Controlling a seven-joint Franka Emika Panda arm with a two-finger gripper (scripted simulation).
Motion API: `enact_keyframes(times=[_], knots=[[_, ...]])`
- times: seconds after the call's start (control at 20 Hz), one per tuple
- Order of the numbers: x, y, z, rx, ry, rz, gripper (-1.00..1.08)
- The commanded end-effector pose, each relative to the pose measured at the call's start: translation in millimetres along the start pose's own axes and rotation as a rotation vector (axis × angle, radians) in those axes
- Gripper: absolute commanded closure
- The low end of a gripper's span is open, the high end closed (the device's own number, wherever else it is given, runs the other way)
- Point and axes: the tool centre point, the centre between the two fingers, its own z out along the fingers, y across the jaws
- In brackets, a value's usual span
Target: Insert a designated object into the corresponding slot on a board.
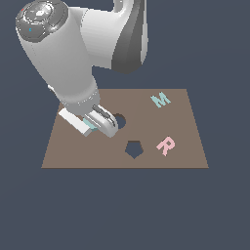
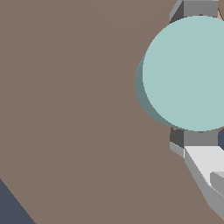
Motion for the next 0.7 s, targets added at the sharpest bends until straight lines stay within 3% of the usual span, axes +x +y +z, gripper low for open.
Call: enact_keyframes(times=[0.0,0.65], knots=[[-12.7,-8.0,-1.2,0.001,0.000,0.071,1.08],[-50.2,-44.4,-4.2,0.001,0.000,0.314,1.08]])
